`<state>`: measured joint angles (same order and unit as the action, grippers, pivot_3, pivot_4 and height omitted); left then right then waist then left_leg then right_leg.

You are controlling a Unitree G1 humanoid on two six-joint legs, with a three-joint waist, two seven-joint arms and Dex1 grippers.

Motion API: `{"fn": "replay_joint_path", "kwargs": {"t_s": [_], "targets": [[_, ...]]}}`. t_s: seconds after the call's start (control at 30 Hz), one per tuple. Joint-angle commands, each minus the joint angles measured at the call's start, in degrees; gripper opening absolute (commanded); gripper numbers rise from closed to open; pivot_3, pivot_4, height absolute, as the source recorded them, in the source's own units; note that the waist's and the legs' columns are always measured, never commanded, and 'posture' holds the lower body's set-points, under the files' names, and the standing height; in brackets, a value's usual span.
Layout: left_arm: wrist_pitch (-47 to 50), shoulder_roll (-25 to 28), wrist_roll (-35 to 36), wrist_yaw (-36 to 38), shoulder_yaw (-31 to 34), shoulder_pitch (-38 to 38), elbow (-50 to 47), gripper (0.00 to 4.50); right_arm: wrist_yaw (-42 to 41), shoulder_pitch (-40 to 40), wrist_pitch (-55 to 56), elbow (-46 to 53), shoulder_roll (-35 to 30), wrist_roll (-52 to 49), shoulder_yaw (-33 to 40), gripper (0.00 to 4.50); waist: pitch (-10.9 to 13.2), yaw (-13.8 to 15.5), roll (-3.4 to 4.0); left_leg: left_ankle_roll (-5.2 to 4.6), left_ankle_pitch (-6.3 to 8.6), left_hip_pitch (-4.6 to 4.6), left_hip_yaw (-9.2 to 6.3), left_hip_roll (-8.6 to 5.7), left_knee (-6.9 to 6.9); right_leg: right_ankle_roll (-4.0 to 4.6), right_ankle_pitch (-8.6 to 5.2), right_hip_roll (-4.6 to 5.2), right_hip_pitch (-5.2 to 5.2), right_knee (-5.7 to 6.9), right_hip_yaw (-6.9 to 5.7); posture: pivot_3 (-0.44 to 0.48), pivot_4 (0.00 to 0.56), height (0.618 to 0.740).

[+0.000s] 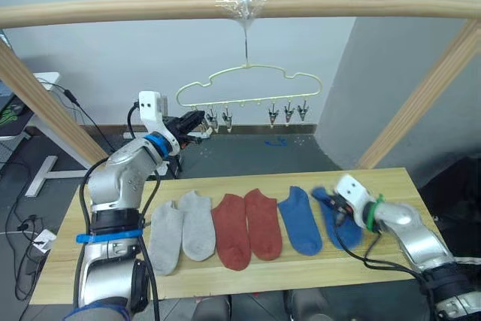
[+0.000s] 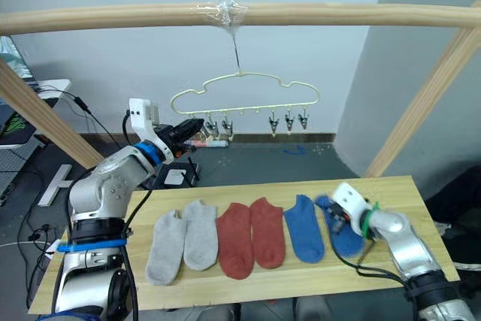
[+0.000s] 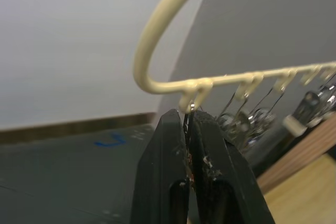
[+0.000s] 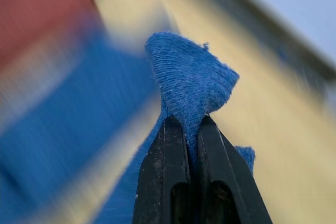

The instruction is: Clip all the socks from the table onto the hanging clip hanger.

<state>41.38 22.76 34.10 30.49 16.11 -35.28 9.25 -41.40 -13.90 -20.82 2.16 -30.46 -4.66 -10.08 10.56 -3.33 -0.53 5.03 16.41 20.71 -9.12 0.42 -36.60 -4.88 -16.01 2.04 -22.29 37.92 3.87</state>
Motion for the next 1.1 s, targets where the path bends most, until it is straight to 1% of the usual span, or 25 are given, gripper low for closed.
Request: {"fn": "replay_joint_path", "kwargs": {"t_s": [0.03,0.07,0.13,0.2,0.33,0.43,0.57,0.7,0.83,1.1], "targets": [[6.0,0.7,5.9,-0.8,4.1,-2.1,-0.7,0.0,1.7,-1.7,-6.4,6.5,2.8,-1.1,-1.2,0.04,0.0,0.4,-0.04,0.03,-0.01,0.02,-0.06,-0.01,-0.04,0.0,0.0,0.0,0.01,0.01,-0.06,0.047,0.179,0.74],[8.1,0.7,7.6,-1.2,5.0,-2.9,-0.4,0.0,1.9,-2.5,-8.1,7.8,4.4,-1.6,-2.4,0.04,0.1,0.5,-0.15,0.04,-0.02,0.05,-0.07,-0.01,-0.06,0.0,0.0,0.01,0.01,0.0,-0.08,0.047,0.179,0.74],[12.2,0.9,11.2,-1.6,6.9,-4.6,0.0,0.0,3.0,-5.7,-10.9,8.4,10.3,-2.5,-5.6,0.04,0.3,0.7,-0.3,0.05,-0.03,0.08,-0.15,-0.01,-0.12,0.01,0.0,0.01,0.0,0.02,-0.16,0.046,0.18,0.74],[14.5,0.6,13.4,-2.3,8.4,-5.4,-0.2,0.0,5.2,-8.7,-13.1,5.4,17.4,-3.2,-7.3,0.04,0.4,0.7,-0.23,0.23,-0.12,0.1,-0.19,-0.01,-0.12,0.01,0.0,0.01,-0.02,0.06,-0.19,0.046,0.18,0.74],[16.8,0.3,15.5,-3.5,9.2,-5.2,-2.0,0.0,7.4,-13.1,-13.2,-0.6,24.5,-2.7,-8.5,0.04,0.4,1.4,-0.22,0.41,-0.21,0.13,-0.2,-0.07,-0.1,0.02,0.01,0.08,-0.05,0.03,-0.19,0.048,0.181,0.74],[18.6,0.2,17.3,-3.8,9.3,-4.5,-3.8,0.0,9.3,-17.3,-12.3,-5.9,29.3,-3.4,-7.3,0.04,0.4,1.7,-0.24,0.43,-0.21,0.17,-0.19,-0.18,-0.09,0.03,0.01,0.2,-0.1,0.01,-0.18,0.055,0.18,0.74],[19.9,0.6,18.6,-4.4,9.6,-3.8,-5.2,0.0,9.3,-20.6,-13.2,-6.6,30.4,-4.7,-5.3,0.04,0.4,1.7,-0.23,0.45,-0.22,0.2,-0.21,-0.18,-0.04,0.03,0.01,0.21,-0.16,0.01,-0.18,0.066,0.181,0.74],[20.4,0.5,19.2,-4.9,9.7,-3.1,-5.9,0.0,9.3,-21.6,-12.8,-6.3,30.2,-4.7,-4.7,0.04,0.4,1.7,-0.23,0.45,-0.22,0.21,-0.21,-0.21,-0.02,0.03,0.01,0.24,-0.16,0.01,-0.19,0.066,0.181,0.74],[20.9,0.4,20.3,-4.9,9.8,-2.0,-7.2,0.0,9.5,-22.4,-15.2,-3.8,30.0,-6.4,-2.5,0.04,0.4,1.6,-0.22,0.44,-0.22,0.21,-0.19,-0.21,0.03,0.03,0.01,0.23,-0.23,0.03,-0.16,0.068,0.178,0.74],[20.7,0.1,21.0,-5.5,9.4,-1.9,-7.5,0.0,10.2,-23.3,-15.2,-4.3,30.9,-6.5,-3.1,0.04,0.4,1.6,-0.22,0.47,-0.24,0.23,-0.18,-0.21,0.12,0.03,0.01,0.23,-0.32,0.03,-0.14,0.065,0.177,0.74]]}}
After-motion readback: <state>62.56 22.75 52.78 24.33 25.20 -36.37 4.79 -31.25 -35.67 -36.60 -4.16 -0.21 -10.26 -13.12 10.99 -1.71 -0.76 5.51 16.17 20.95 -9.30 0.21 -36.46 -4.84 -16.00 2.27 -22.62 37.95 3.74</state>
